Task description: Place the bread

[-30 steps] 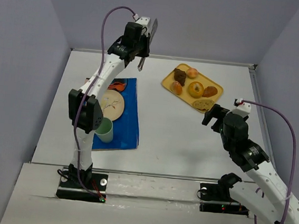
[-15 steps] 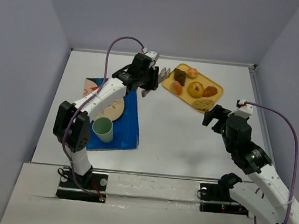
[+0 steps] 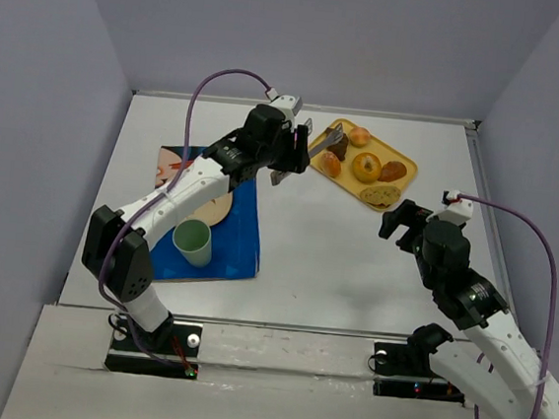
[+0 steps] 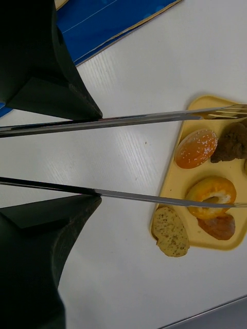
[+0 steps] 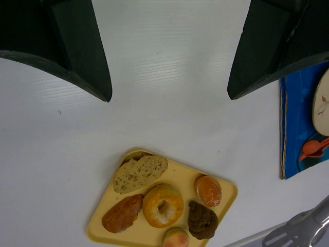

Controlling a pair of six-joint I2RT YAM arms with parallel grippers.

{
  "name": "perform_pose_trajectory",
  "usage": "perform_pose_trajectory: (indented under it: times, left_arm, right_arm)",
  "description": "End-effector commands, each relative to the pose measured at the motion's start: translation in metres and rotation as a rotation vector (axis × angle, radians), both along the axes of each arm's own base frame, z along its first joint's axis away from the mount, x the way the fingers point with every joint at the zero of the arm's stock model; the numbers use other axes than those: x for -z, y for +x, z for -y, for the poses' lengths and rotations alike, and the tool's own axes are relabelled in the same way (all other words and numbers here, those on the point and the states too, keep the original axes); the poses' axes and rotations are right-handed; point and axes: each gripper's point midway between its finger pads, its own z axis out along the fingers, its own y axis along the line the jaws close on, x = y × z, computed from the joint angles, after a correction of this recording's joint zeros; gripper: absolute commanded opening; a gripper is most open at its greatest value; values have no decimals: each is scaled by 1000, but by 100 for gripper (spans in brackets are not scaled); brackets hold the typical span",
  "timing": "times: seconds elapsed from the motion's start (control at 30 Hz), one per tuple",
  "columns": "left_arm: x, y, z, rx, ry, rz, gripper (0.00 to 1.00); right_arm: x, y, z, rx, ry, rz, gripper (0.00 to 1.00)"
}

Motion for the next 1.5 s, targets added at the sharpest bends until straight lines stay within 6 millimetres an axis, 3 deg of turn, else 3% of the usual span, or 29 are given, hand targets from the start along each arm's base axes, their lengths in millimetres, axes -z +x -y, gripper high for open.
perform_pose_trajectory:
  times: [0.0, 0.3, 0.4, 0.73, 1.03, 1.2, 1.4, 1.47]
  left_arm:
    - [-7, 9, 11, -16, -22, 20, 67]
    - [20, 19, 39, 3, 26, -38, 65]
    - [40, 31, 36, -70, 92, -54, 64]
    - [79, 29, 56, -18, 141, -127, 65]
    - [97, 32, 66, 3, 152, -163, 63]
    - [97, 35, 66, -11, 156, -166, 51]
    - [69, 37, 62, -32, 134, -116, 31]
    - [48, 34, 60, -36, 106, -87, 26]
  right_arm:
    - [-12, 2, -1, 5, 34, 50, 100]
    - [-9, 2, 3, 26, 28, 49, 100]
    - [-8, 2, 4, 31, 27, 49, 100]
    - [-5, 3, 9, 65, 18, 45, 100]
    - [-1, 3, 13, 86, 11, 42, 100]
    - [0, 3, 13, 92, 12, 39, 100]
    - [1, 3, 13, 91, 12, 39, 100]
    - [1, 3, 13, 91, 12, 39, 100]
